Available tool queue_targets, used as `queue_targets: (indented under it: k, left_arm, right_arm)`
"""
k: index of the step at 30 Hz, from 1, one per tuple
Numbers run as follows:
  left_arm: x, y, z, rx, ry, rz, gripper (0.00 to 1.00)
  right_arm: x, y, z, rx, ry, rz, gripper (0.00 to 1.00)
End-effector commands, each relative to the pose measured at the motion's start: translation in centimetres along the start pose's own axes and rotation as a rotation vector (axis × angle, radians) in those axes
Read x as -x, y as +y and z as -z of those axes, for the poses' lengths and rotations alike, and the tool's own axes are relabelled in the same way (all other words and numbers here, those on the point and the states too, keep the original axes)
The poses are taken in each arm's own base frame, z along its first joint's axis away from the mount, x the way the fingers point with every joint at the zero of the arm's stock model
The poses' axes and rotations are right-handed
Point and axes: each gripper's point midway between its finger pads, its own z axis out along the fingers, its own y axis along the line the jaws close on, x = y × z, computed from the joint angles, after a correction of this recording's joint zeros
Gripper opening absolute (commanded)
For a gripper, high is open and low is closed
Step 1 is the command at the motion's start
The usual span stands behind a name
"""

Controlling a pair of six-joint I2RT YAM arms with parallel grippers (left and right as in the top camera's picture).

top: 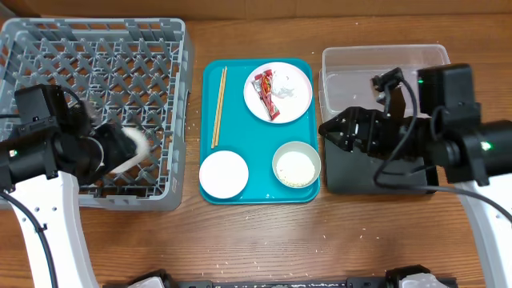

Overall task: Sort waste into correct bins and load items into the dishwasher
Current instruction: 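Lower the paper cup into the dish rack with the left gripper, then grasp the red snack wrapper with the right gripper, drop into clear bin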

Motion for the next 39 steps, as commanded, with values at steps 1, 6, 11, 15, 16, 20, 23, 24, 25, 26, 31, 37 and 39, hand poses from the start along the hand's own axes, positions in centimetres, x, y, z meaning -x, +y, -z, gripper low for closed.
queue_targets:
  k: [1, 6, 11, 15, 16, 20, 23, 24, 25, 26, 31, 37, 39]
  left_arm:
    - [1.1, 5.6, 0.5, 0.318, -0.095, 0.125, 0.51]
    - [0.3, 6.2, -4.0, 0.324, -0.044, 0.134, 0.57]
    - [-2.2, 5.0, -9.0, 0.239, 0.135, 0.142, 0.58]
    - [-2.1, 4.6, -9.8, 0.219, 0.164, 0.145, 0.94]
    - [-1.7, 4.5, -9.5, 0.213, 0.154, 0.131, 1.0]
    - [0.9, 2.1, -5.8, 0.127, 0.103, 0.085, 1.0]
    - [3.2, -2.6, 0.0, -0.084, 0.034, -0.02, 1.0]
    - [3.9, -4.6, 2.8, -0.173, -0.009, -0.093, 1.0]
    - [4.2, -6.2, 5.3, -0.231, -0.054, -0.164, 1.0]
    - [4.0, -7.1, 7.3, -0.256, -0.091, -0.208, 1.0]
    - [1.0, -9.6, 12.5, -0.327, -0.184, -0.33, 1.0]
    - [-3.7, -10.0, 17.2, -0.46, -0.242, -0.378, 1.0]
    - [-4.3, -9.4, 17.7, -0.441, -0.26, -0.377, 1.0]
  right_arm:
    - [0.4, -1.8, -1.2, -0.112, 0.009, -0.007, 0.88]
    - [0.0, -1.3, -2.1, -0.106, 0.037, 0.013, 0.88]
    - [0.0, -1.3, -2.1, -0.106, 0.039, 0.013, 0.88]
    - [0.0, -1.3, -2.1, -0.106, 0.039, 0.013, 0.88]
    - [0.0, -1.3, -2.1, -0.106, 0.039, 0.016, 0.88]
    - [-0.4, -0.9, -2.4, -0.105, 0.055, 0.075, 1.0]
    - [-1.5, -0.4, -3.8, -0.154, 0.09, 0.137, 0.93]
    - [-1.9, -0.3, -4.5, -0.18, 0.107, 0.162, 0.9]
    - [-2.2, -0.3, -5.5, -0.212, 0.122, 0.185, 0.87]
    - [-2.3, -0.3, -6.7, -0.241, 0.129, 0.206, 0.82]
    - [2.0, 0.3, -13.3, -0.259, 0.058, 0.424, 0.96]
    - [9.1, -3.5, -22.6, -0.251, -0.046, 0.394, 0.83]
    - [10.6, -5.8, -26.4, -0.257, -0.072, 0.39, 0.72]
